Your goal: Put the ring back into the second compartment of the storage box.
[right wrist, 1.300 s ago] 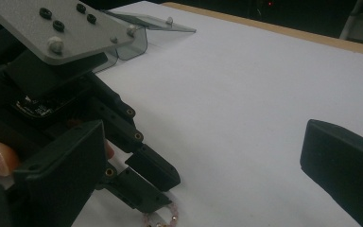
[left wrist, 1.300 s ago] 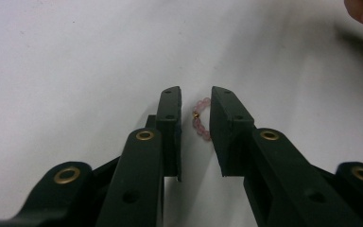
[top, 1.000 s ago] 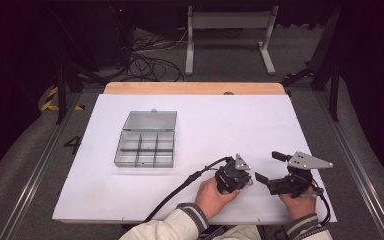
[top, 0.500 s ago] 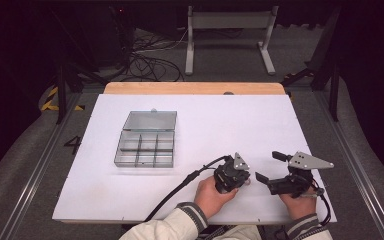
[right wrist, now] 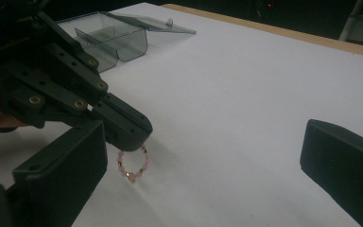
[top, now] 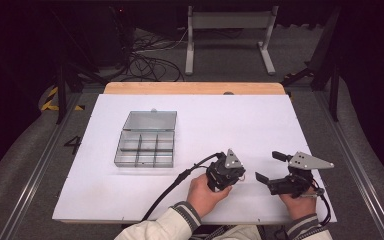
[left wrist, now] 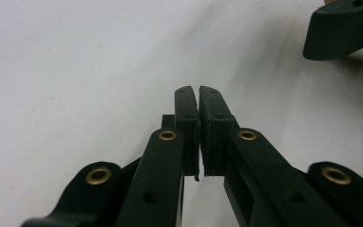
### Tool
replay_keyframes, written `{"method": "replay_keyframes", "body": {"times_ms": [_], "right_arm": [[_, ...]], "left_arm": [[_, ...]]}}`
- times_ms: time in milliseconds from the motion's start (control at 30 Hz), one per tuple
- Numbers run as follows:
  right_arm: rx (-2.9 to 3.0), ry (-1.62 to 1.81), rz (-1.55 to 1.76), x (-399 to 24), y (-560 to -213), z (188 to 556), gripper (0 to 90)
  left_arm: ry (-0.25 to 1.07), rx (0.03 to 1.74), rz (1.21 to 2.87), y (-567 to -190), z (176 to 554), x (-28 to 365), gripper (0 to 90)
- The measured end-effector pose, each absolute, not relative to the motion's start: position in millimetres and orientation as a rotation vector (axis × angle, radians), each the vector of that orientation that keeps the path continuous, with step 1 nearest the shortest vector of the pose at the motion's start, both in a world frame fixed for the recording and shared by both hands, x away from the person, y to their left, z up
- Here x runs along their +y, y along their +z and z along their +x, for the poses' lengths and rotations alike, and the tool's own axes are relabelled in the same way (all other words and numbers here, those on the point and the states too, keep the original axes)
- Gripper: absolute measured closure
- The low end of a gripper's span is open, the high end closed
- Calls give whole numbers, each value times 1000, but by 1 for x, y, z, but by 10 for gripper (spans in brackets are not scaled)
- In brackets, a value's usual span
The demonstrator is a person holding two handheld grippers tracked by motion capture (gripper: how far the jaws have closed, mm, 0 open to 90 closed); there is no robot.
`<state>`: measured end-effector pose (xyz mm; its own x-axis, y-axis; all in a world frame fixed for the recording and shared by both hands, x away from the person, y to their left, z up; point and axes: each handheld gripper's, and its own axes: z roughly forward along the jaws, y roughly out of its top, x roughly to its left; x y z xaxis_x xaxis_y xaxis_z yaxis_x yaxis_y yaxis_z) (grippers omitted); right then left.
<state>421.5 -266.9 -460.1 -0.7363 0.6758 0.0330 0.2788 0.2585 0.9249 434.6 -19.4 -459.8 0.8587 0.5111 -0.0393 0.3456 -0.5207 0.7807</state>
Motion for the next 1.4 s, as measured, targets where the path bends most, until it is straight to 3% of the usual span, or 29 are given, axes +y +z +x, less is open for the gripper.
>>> {"method": "replay_keyframes", "body": {"times_ms": [1400], "right_arm": [[2181,1454,873,-263,-462,422,20]], "left_arm": [[375,628,2114,-401,437,60,874]]}}
